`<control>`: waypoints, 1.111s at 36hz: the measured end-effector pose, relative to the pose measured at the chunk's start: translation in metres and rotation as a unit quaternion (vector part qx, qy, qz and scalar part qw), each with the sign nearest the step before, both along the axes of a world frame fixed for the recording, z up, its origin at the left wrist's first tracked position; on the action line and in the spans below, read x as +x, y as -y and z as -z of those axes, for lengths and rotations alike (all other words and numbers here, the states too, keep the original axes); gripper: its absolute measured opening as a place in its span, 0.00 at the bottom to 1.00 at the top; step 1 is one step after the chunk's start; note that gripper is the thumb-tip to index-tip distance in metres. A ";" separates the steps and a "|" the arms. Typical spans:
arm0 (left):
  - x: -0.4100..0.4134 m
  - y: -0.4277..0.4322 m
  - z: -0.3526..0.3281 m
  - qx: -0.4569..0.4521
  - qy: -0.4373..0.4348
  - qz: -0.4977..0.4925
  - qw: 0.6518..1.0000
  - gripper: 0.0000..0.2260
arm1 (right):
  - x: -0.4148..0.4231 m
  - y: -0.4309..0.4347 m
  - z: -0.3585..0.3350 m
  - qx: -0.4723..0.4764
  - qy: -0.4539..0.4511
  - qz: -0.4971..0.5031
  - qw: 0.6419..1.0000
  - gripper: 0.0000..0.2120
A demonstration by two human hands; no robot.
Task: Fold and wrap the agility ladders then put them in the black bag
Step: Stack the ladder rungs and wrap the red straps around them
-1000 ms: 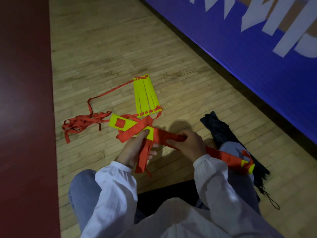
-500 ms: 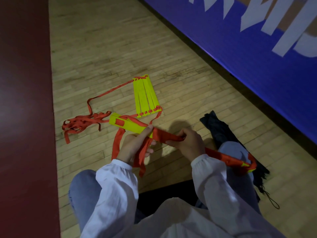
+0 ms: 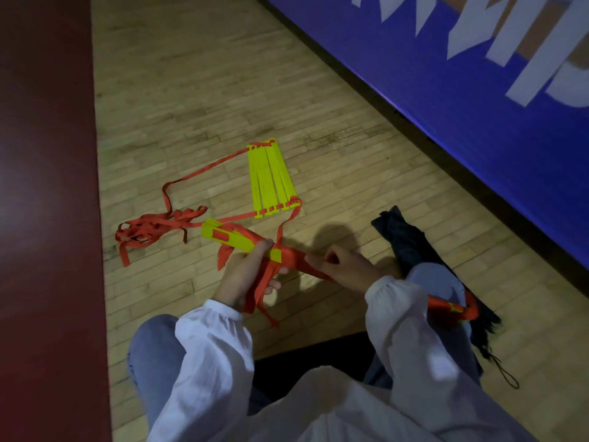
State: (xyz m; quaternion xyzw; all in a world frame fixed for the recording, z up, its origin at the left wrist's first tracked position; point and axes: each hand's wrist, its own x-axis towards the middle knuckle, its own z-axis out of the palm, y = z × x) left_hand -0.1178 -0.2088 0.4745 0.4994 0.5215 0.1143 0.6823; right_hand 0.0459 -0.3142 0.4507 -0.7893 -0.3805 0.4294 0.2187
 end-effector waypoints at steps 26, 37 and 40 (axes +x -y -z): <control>-0.004 -0.002 -0.011 -0.005 0.003 0.080 0.997 0.25 | 0.005 0.005 0.003 0.050 0.061 0.044 0.996 0.40; -0.001 -0.006 -0.008 0.000 0.019 0.029 0.999 0.21 | -0.003 0.002 0.009 0.056 0.085 0.080 0.992 0.28; 0.000 -0.005 -0.008 -0.003 0.033 0.003 0.999 0.18 | -0.005 0.003 0.007 0.052 0.088 0.081 0.992 0.26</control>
